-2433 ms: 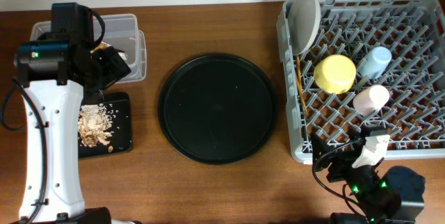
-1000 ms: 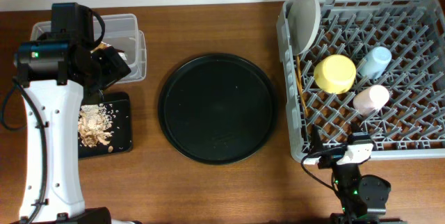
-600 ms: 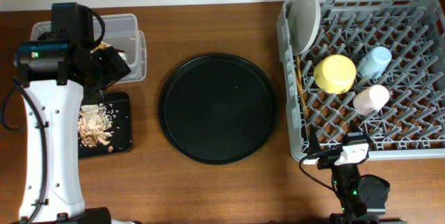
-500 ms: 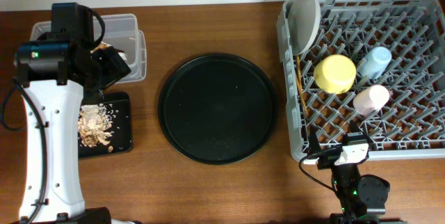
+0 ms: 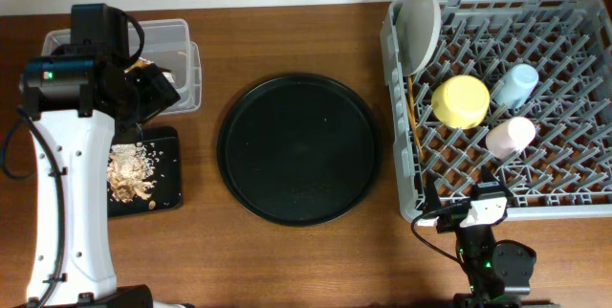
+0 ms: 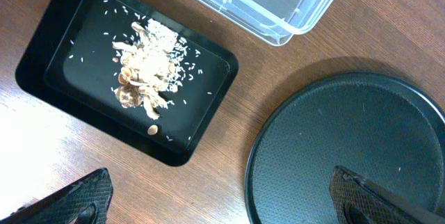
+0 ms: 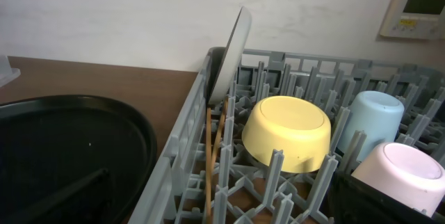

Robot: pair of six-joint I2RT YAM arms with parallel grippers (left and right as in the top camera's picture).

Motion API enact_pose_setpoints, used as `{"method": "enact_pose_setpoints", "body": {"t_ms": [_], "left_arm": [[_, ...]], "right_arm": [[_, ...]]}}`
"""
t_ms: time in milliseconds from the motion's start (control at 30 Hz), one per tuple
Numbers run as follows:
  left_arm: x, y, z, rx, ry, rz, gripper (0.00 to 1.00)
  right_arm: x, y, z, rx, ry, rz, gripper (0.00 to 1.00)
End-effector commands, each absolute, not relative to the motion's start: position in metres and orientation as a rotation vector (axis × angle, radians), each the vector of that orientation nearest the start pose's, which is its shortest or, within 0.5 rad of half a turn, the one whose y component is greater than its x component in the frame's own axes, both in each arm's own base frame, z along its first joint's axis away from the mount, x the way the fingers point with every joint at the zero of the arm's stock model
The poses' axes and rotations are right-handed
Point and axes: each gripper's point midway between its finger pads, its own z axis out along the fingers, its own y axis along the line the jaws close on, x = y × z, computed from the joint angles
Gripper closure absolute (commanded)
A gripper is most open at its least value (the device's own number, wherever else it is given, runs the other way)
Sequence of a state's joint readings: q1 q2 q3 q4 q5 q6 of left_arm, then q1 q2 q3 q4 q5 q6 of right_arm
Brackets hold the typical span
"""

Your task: Sort waste into correct bins and load items into the dishwasher rack

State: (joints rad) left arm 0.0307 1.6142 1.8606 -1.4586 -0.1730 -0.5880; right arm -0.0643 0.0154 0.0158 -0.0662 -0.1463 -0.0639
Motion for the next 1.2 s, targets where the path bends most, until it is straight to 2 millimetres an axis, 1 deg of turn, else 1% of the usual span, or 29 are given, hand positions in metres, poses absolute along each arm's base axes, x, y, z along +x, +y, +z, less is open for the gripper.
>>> {"method": "enact_pose_setpoints", "body": {"t_ms": [0, 300, 333, 367, 400, 433, 567, 633, 767, 900, 967, 1033, 1167], "left_arm": [[0.339, 0.043, 0.266, -0.89, 2.606, 0.106, 0.01], [0.339, 0.043, 0.265, -0.889, 2.608, 0.107, 0.01], [0.337, 0.043, 0.265, -0.885, 2.617, 0.114, 0.01], [0.336, 0.048, 0.265, -0.862, 2.62, 0.158, 0.01], [0.328, 0.056, 0.267, -0.83, 2.633, 0.237, 0.01], [0.323, 0.058, 0.268, -0.832, 2.638, 0.26, 0.01], [0.306, 0.061, 0.273, -0.812, 2.636, 0.297, 0.01], [0.295, 0.061, 0.27, -0.729, 2.644, 0.304, 0.01], [0.279, 0.055, 0.252, -0.597, 2.615, 0.265, 0.01], [0.276, 0.029, 0.223, -0.308, 2.54, 0.091, 0.01], [0.274, 0.019, 0.214, -0.226, 2.49, 0.028, 0.01], [0.271, 0.01, 0.203, -0.182, 2.425, -0.029, 0.01], [0.259, 0.002, 0.173, -0.15, 2.303, -0.089, 0.01]], "right_arm": [[0.246, 0.009, 0.159, -0.114, 1.631, 0.011, 0.02], [0.246, 0.009, 0.159, -0.114, 1.631, 0.011, 0.02], [0.246, 0.009, 0.159, -0.114, 1.631, 0.011, 0.02], [0.246, 0.009, 0.159, -0.114, 1.631, 0.011, 0.02], [0.246, 0.009, 0.159, -0.114, 1.631, 0.011, 0.02], [0.246, 0.009, 0.159, -0.114, 1.63, 0.011, 0.02], [0.246, 0.009, 0.159, -0.114, 1.631, 0.011, 0.02], [0.246, 0.009, 0.159, -0.114, 1.631, 0.011, 0.02], [0.246, 0.009, 0.159, -0.114, 1.631, 0.011, 0.02], [0.246, 0.009, 0.159, -0.114, 1.631, 0.011, 0.02], [0.246, 0.009, 0.159, -0.114, 1.631, 0.011, 0.02], [0.246, 0.009, 0.159, -0.114, 1.631, 0.011, 0.02], [0.246, 0.009, 0.159, -0.114, 1.631, 0.011, 0.02]]}}
